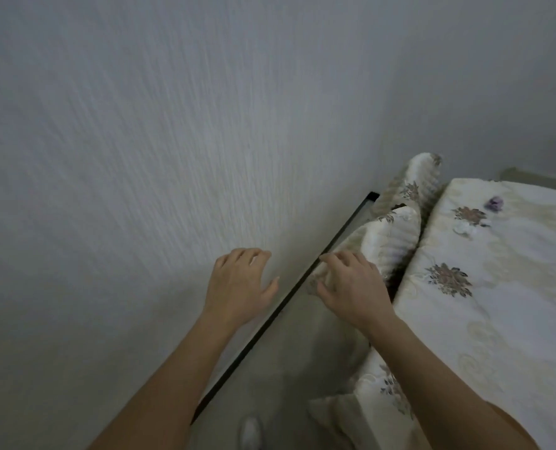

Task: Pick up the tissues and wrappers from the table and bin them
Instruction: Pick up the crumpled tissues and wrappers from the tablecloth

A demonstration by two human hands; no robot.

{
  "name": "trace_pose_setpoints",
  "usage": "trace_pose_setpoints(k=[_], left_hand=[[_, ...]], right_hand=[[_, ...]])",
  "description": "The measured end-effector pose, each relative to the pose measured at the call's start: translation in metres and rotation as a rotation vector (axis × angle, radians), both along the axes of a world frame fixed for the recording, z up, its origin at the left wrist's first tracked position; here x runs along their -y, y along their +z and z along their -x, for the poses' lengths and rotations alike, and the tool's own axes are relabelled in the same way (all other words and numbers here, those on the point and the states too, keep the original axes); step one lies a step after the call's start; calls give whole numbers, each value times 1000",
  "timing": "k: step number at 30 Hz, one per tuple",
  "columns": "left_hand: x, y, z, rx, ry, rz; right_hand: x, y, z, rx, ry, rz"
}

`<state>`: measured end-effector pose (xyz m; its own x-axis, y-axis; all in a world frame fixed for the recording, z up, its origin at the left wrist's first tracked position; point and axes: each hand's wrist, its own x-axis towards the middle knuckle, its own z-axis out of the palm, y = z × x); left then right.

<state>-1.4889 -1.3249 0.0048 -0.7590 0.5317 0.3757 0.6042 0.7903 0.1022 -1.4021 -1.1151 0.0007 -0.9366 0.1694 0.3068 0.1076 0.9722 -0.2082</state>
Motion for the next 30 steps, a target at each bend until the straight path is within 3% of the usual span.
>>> trace_pose_setpoints(k=[8, 17, 30], left_hand=[[-17, -1, 136, -10, -173, -1], [-76, -5, 225, 60, -334, 14], [-240, -23, 366, 82, -463, 106]], right_hand=[[2, 1, 116, 59, -134, 32], [-34, -11, 178, 67, -281, 72], [-157, -36, 308, 65, -438, 107]])
